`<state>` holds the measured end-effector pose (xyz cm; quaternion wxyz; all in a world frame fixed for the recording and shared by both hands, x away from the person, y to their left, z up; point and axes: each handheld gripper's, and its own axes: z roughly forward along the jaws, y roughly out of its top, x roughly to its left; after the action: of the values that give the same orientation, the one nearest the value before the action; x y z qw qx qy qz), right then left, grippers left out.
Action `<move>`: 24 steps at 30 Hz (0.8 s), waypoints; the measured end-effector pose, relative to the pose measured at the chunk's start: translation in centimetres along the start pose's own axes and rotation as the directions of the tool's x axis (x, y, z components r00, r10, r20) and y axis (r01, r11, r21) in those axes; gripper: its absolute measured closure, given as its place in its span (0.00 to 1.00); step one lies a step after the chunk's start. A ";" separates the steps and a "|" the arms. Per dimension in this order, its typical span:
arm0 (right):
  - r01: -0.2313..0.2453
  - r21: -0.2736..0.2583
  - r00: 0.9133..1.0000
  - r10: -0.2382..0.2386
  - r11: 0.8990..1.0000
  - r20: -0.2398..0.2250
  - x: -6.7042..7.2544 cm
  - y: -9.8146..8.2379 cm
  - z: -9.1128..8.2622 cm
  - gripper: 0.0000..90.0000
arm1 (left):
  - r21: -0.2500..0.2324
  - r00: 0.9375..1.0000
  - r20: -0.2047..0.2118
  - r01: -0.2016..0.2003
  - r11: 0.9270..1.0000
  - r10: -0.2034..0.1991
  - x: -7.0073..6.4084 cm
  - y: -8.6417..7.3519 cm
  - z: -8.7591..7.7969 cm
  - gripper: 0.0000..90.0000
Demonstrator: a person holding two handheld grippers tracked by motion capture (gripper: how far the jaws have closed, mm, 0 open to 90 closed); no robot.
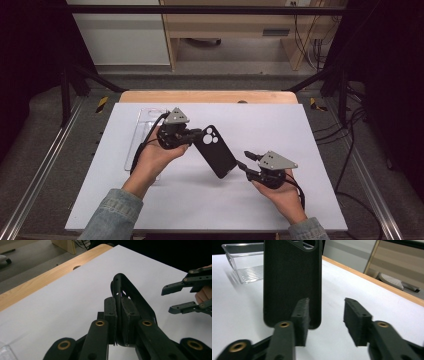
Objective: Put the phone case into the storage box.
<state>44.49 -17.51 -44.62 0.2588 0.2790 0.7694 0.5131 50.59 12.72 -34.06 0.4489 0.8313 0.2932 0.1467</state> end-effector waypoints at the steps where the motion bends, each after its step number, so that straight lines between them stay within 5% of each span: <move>1: -0.008 0.003 1.000 0.008 1.000 -0.001 0.0 0.0 -0.1 0.54 | 0.000 1.000 -0.004 -0.002 1.000 0.002 0.1 0.0 -0.1 0.93; 6: -0.045 0.017 0.999 0.046 0.999 -0.023 0.0 -0.1 0.0 0.31 | -0.002 1.000 -0.016 -0.013 1.000 0.013 0.3 0.1 -0.5 0.93; 11: -0.046 -0.003 0.998 0.047 0.999 0.042 0.5 -0.2 0.0 0.17 | -0.010 0.999 -0.041 -0.031 0.999 0.030 0.5 0.1 -1.4 0.93; 19: -0.110 0.011 0.981 0.107 0.994 0.161 -0.2 -0.8 -0.4 0.12 | -0.034 0.997 -0.062 -0.053 0.998 0.050 0.5 0.4 -2.9 0.93; 24: -0.151 0.000 0.978 0.149 0.989 0.147 -0.5 -1.1 -0.8 0.14 | -0.034 0.996 -0.072 -0.064 0.997 0.061 0.6 0.4 -3.0 0.93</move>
<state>44.08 -18.74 -45.30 0.2738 0.3745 0.7279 0.5049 49.69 14.89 -32.05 0.4483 0.8261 0.2799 0.1952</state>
